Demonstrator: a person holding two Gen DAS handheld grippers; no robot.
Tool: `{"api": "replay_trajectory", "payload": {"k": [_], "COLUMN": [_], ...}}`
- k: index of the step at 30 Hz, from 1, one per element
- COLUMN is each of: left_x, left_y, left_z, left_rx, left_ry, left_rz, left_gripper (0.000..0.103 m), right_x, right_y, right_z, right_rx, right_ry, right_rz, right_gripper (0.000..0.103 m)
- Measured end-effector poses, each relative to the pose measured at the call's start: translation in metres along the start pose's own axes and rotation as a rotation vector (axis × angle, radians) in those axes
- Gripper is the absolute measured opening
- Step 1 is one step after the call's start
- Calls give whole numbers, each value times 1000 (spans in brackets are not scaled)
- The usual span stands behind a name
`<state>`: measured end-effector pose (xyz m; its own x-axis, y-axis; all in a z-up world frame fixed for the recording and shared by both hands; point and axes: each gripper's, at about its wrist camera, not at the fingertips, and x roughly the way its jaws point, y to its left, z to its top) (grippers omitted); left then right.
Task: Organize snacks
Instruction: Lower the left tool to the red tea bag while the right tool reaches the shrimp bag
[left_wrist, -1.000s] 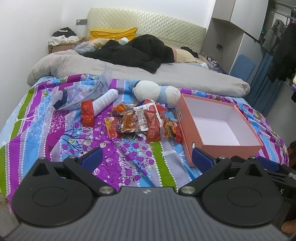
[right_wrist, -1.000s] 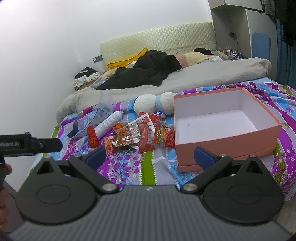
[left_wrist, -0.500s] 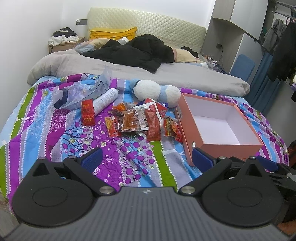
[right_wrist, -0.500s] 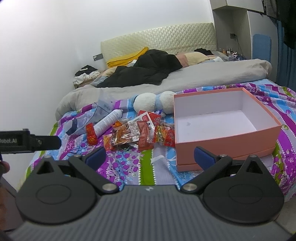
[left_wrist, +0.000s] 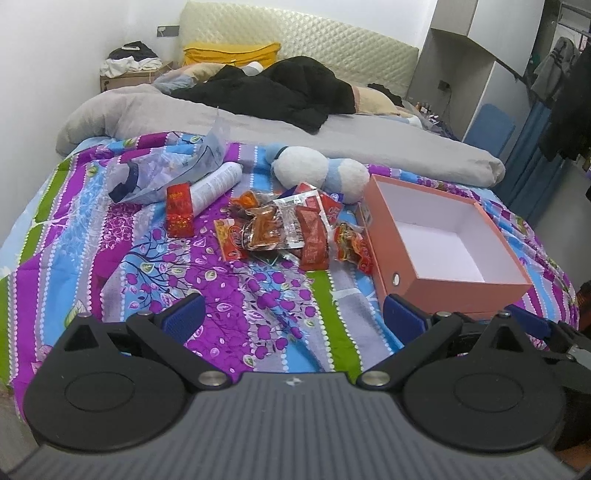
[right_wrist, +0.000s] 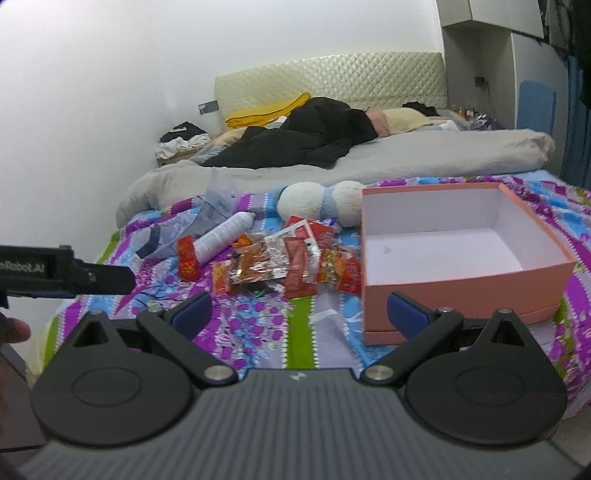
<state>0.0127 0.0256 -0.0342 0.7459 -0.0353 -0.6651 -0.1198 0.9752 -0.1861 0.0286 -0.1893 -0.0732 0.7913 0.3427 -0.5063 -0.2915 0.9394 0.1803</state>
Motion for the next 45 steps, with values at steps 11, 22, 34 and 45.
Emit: {"api": "replay_trajectory", "payload": {"k": [11, 22, 34, 45], "left_x": [21, 66, 113, 176], "left_y": [22, 66, 112, 158], "left_z": [0, -3, -1, 2], "left_rx": [-13, -91, -102, -162], "left_ry": [24, 53, 24, -36], "left_rz": [27, 86, 64, 175], "left_gripper": [103, 103, 103, 103], "right_x": [20, 54, 109, 171], "right_y": [15, 40, 67, 73], "right_z": [-9, -12, -19, -23], "right_rx": [-47, -163, -204, -259], "right_ry": [38, 41, 79, 50], "right_rz": [98, 58, 90, 35], "right_gripper": [95, 83, 77, 78]}}
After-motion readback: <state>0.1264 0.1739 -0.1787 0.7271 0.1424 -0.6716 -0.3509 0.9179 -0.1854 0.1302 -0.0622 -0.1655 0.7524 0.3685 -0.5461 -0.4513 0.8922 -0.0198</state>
